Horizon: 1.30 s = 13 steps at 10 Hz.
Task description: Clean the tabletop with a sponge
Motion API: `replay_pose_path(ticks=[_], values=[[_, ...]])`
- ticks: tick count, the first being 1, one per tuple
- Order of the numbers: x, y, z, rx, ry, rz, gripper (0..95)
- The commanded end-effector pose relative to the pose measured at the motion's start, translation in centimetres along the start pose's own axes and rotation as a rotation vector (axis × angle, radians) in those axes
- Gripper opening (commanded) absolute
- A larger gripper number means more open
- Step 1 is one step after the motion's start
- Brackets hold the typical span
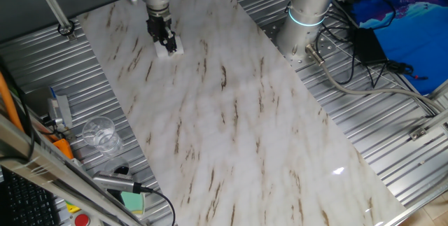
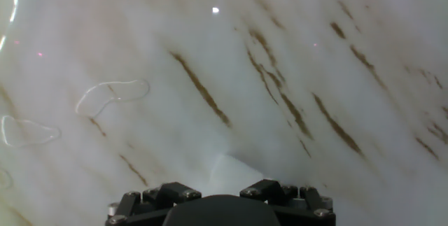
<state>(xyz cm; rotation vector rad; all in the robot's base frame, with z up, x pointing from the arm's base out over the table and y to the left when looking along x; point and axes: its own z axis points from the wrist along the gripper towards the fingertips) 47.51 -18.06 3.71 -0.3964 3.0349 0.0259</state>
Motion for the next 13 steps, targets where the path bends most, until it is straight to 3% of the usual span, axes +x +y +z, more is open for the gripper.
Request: replay_pose_path(ticks=[1, 2, 5, 10, 13], values=[[0.3, -0.3, -0.3, 0.001, -0.007, 0.111, 76.0], [0.6, -0.8, -0.6, 0.014, -0.009, 0.211, 76.0], [1.0, -1.4, -0.8, 0.009, -0.012, 0.334, 76.0], [1.0, -1.4, -0.6, -0.018, -0.02, 0.385, 76.0], [1.0, -1.5, -0.2, -0.017, -0.026, 0.386, 76.0]])
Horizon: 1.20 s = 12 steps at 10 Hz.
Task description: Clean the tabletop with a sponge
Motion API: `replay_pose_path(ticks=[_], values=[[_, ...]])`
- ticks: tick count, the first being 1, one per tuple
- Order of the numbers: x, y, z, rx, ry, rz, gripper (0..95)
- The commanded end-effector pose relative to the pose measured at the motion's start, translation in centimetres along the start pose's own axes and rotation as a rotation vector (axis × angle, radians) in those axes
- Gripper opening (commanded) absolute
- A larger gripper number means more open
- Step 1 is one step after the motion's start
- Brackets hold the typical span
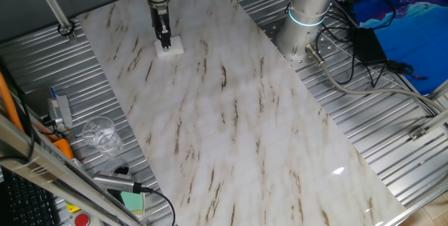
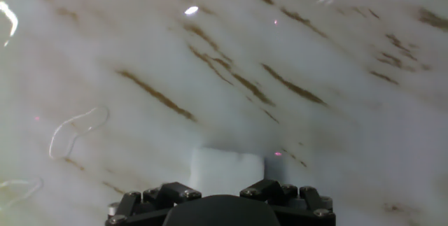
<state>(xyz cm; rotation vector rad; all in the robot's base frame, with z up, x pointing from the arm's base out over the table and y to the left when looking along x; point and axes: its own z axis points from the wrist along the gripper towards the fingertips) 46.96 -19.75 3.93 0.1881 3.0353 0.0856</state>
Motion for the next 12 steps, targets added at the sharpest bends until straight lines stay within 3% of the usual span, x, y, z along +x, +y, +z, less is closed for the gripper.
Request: replay_pose_path(ticks=[1, 5, 12], values=[[0.1, -0.1, 0.4, 0.004, -0.002, 0.003, 76.0], [0.2, -0.3, 1.7, -0.009, 0.005, 0.015, 76.0], [1.2, 0.0, 2.0, -0.008, 0.014, 0.022, 76.0]])
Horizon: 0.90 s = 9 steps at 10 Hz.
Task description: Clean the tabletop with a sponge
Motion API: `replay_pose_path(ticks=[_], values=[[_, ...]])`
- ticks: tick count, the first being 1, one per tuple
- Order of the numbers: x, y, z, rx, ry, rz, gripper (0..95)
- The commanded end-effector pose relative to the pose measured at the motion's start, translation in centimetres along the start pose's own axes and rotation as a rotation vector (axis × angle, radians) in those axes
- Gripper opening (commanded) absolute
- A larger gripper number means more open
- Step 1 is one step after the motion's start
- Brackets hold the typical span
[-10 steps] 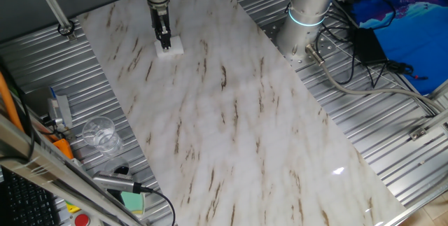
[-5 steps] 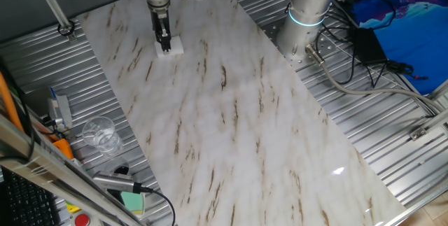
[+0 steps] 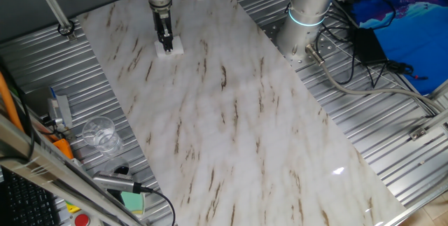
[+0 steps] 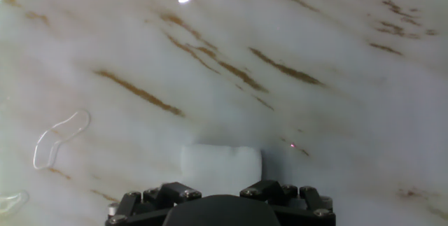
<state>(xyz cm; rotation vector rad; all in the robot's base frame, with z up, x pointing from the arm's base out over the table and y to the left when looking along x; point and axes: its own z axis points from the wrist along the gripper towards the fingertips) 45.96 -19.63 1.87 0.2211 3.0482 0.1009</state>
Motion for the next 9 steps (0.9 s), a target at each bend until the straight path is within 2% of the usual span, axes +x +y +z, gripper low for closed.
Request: replay_pose_path(ticks=[1, 3, 4, 5, 6, 7, 9], values=[[0.11, 0.12, 0.09, 0.0, -0.002, 0.0, 76.0], [0.27, 0.14, 0.11, 0.0, -0.002, -0.001, 76.0], [0.41, 0.15, 0.12, 0.002, -0.002, 0.003, 57.0], [0.56, 0.16, 0.13, 0.006, -0.003, 0.004, 57.0], [0.57, 0.16, 0.13, 0.007, -0.003, 0.003, 38.0], [0.59, 0.16, 0.13, 0.009, -0.003, 0.0, 0.0], [0.64, 0.16, 0.14, 0.009, -0.003, -0.005, 0.0]])
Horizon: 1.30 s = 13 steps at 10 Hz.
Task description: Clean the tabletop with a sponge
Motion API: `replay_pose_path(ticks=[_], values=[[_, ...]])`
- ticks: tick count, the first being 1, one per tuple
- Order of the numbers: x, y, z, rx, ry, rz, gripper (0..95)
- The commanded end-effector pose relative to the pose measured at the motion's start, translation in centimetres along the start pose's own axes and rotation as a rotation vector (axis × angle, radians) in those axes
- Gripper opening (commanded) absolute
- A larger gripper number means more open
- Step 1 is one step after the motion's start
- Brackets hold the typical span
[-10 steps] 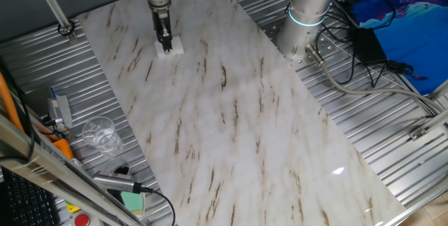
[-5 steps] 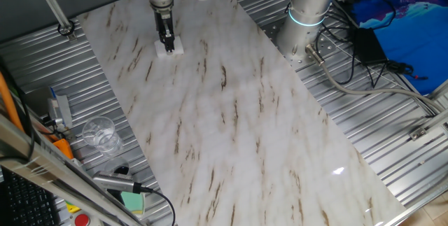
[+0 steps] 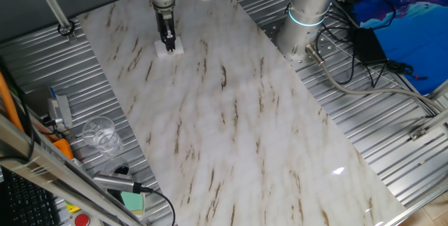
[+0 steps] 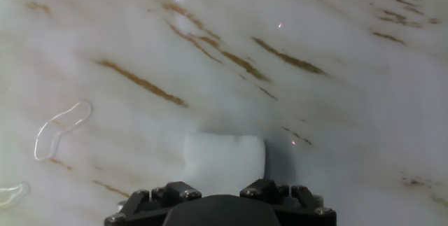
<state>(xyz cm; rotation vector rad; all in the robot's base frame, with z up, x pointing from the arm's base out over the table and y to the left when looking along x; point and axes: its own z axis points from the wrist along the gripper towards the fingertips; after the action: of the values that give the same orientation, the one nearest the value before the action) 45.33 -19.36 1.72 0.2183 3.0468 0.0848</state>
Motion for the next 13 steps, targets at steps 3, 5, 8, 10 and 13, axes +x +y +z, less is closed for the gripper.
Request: replay_pose_path(ticks=[3, 5, 8, 10, 13], values=[[0.0, 0.0, 0.0, 0.001, -0.006, -0.02, 0.0], [-0.1, 0.5, 0.1, 0.002, -0.008, -0.031, 0.0], [-0.3, 0.9, 0.2, 0.01, -0.009, -0.037, 0.0], [-0.3, 1.0, 0.2, 0.009, -0.011, -0.043, 0.0], [-0.4, 1.5, 0.1, 0.002, -0.016, -0.051, 0.0]])
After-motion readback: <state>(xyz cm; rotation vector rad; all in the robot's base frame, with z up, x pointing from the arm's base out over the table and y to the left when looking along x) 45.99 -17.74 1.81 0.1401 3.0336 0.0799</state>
